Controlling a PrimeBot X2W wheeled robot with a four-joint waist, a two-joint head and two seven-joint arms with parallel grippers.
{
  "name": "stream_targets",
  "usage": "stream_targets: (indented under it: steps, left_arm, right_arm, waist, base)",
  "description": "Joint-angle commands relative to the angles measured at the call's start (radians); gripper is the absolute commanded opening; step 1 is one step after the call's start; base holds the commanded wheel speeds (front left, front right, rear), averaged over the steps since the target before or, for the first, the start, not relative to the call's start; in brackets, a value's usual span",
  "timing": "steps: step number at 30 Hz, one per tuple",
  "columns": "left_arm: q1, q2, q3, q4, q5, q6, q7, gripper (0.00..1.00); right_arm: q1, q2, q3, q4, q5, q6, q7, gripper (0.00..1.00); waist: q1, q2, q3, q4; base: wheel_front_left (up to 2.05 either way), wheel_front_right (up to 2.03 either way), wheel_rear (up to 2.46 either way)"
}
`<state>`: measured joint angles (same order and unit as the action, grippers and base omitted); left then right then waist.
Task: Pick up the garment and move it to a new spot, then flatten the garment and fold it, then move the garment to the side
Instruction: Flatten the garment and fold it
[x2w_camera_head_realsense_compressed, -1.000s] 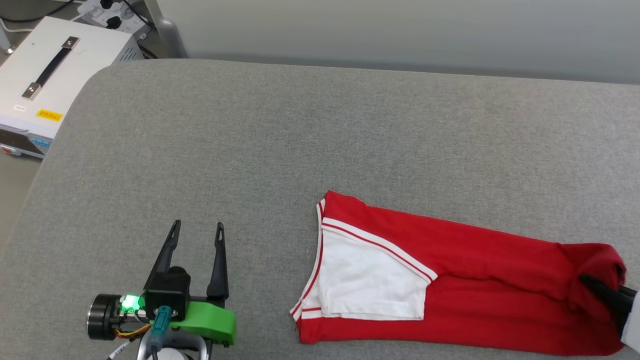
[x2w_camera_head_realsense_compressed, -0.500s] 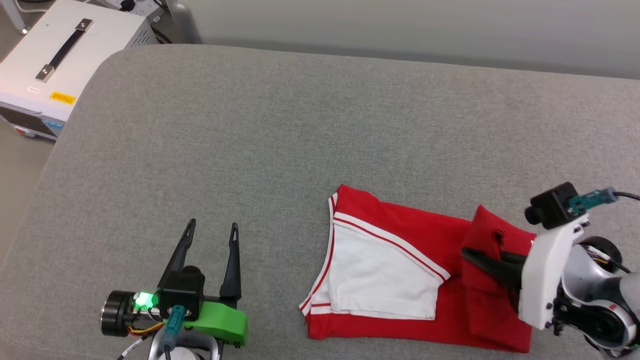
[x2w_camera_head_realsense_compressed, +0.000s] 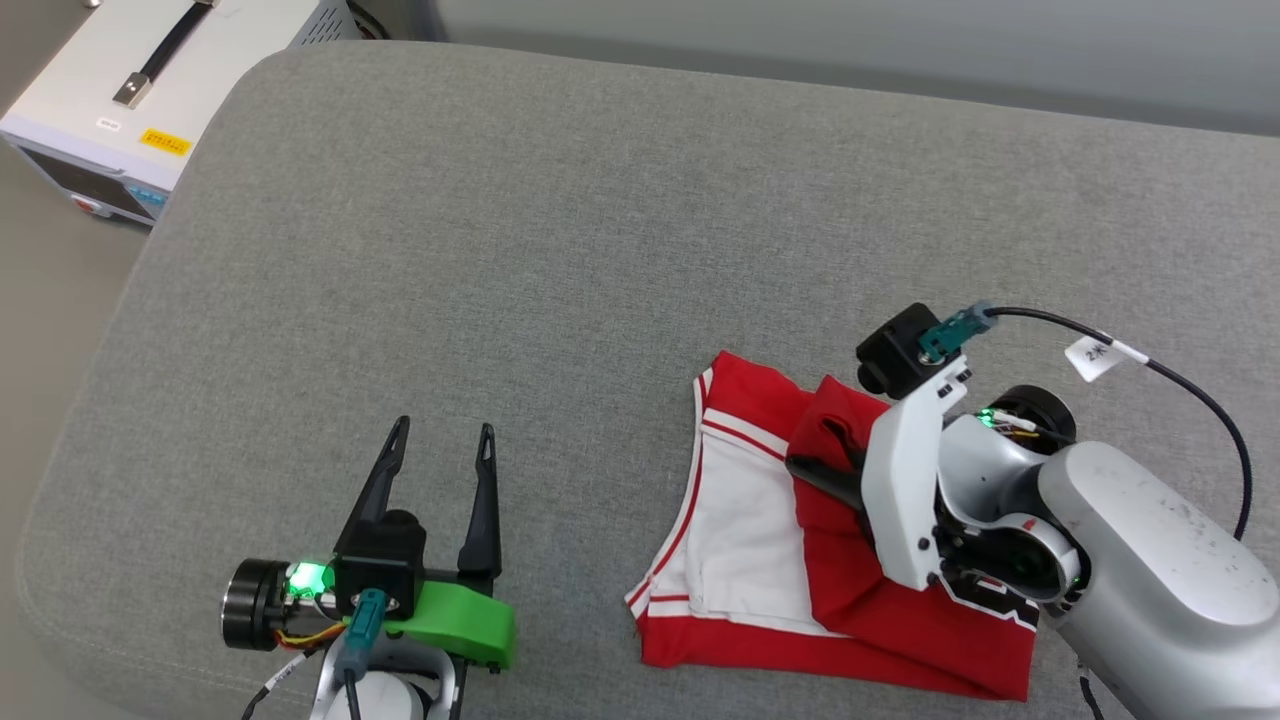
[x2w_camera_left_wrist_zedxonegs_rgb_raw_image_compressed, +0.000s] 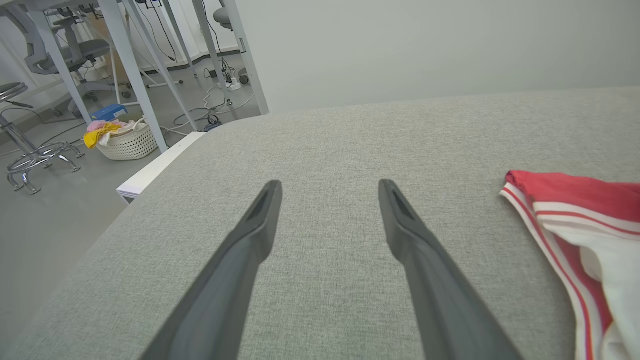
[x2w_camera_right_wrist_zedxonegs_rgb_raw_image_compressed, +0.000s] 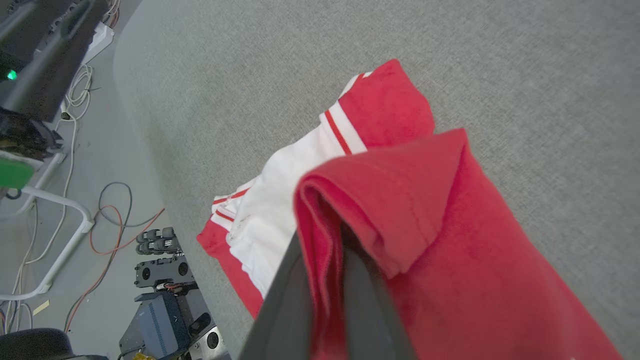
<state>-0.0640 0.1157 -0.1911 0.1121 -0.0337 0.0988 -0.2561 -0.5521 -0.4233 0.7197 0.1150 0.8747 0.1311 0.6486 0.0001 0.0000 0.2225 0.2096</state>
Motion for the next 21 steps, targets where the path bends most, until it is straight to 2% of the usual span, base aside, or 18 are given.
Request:
stream_targets:
  steps: [1,6,7,8,9,16,21]
  left_arm:
    - [-0.024,-0.01,-0.002,0.001,0.009,-0.007,-0.006,1.0]
    - [-0.034,-0.019,-0.006,0.002,0.011,-0.006,-0.006,1.0]
    - [-0.035,-0.02,-0.006,0.003,0.01,-0.006,-0.006,1.0]
    - [-0.035,-0.021,-0.006,0.004,0.01,-0.006,-0.006,1.0]
    - [-0.034,-0.022,-0.004,0.004,0.01,-0.004,-0.006,1.0]
    - [-0.018,-0.014,0.008,0.009,0.014,-0.005,-0.006,1.0]
    - [-0.005,-0.002,0.017,0.007,0.016,-0.005,-0.006,1.0]
  right_arm:
    - [-0.028,0.01,0.02,0.028,-0.015,0.0,-0.011,0.0]
    - [-0.066,0.019,0.101,0.141,-0.038,0.0,-0.039,0.0]
    - [-0.066,0.02,0.111,0.154,-0.035,0.0,-0.048,0.2]
    - [-0.066,0.02,0.123,0.167,-0.03,0.0,-0.058,0.89]
    - [-0.068,0.018,0.134,0.171,-0.032,0.0,-0.069,1.0]
    - [-0.069,-0.028,0.172,0.099,-0.053,0.0,-0.268,1.0]
    - [-0.031,-0.082,0.115,0.016,-0.084,0.0,-0.414,1.0]
  waist:
    - [-0.0001,0.0,0.011,0.011]
    - [-0.0001,0.0,0.024,0.021]
    - [-0.0001,0.0,0.025,0.022]
    - [-0.0001,0.0,0.025,0.021]
    - [-0.0001,0.0,0.024,0.018]
    - [-0.0001,0.0,-0.014,-0.017]
    - [-0.0001,0.0,-0.047,-0.051]
  base:
    - [0.0,0.0,0.0]
    - [0.0,0.0,0.0]
    - [0.0,0.0,0.0]
    - [0.0,0.0,0.0]
    - [0.0,0.0,0.0]
    - [0.0,0.0,0.0]
    - [0.0,0.0,0.0]
